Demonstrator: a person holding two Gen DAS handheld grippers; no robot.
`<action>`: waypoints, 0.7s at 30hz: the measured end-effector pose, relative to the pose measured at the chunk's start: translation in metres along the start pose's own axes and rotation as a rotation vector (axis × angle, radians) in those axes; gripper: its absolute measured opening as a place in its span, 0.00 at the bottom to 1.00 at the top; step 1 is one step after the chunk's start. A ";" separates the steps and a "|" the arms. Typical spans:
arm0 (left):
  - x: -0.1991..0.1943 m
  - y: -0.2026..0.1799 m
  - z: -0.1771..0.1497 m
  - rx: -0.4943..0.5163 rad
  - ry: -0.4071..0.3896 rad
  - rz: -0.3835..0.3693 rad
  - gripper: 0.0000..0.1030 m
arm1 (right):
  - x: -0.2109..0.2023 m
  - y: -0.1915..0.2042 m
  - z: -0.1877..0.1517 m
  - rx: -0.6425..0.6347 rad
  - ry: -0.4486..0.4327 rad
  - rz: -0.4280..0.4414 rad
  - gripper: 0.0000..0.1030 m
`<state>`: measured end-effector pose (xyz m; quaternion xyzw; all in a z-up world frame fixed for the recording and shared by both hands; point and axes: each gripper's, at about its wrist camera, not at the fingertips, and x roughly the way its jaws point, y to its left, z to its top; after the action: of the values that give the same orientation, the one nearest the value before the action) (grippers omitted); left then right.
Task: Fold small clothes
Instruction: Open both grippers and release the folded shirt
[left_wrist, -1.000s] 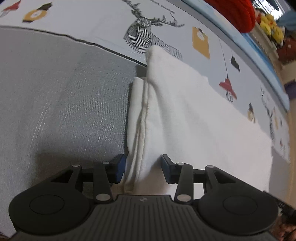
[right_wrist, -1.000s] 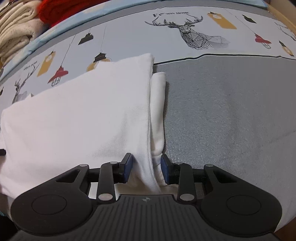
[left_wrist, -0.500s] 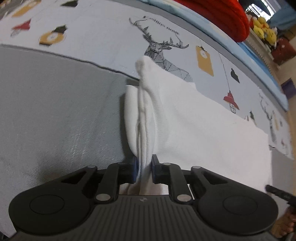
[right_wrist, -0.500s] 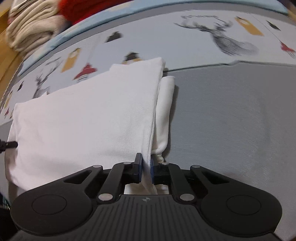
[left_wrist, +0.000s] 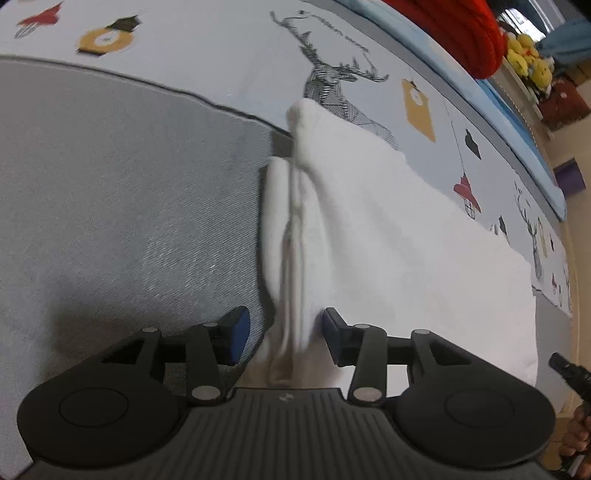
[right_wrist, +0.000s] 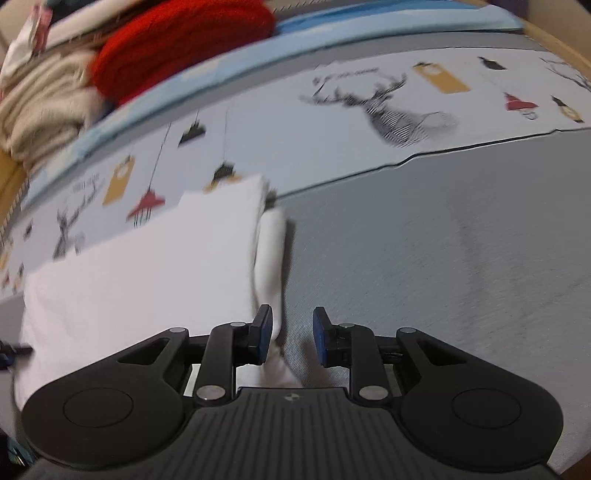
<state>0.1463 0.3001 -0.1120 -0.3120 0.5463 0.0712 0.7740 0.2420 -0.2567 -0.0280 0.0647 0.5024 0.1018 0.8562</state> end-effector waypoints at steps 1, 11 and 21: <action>0.002 -0.003 0.000 0.017 -0.003 0.009 0.46 | -0.003 -0.004 0.000 0.004 -0.007 -0.004 0.24; -0.007 -0.019 -0.008 0.147 -0.045 0.033 0.13 | -0.007 -0.016 0.005 0.066 -0.036 -0.022 0.24; -0.047 -0.030 -0.016 0.310 -0.115 0.534 0.13 | -0.004 0.012 0.011 0.044 -0.072 0.031 0.24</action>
<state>0.1281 0.2783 -0.0616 -0.0315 0.5687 0.2054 0.7959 0.2482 -0.2456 -0.0171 0.0952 0.4722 0.1016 0.8704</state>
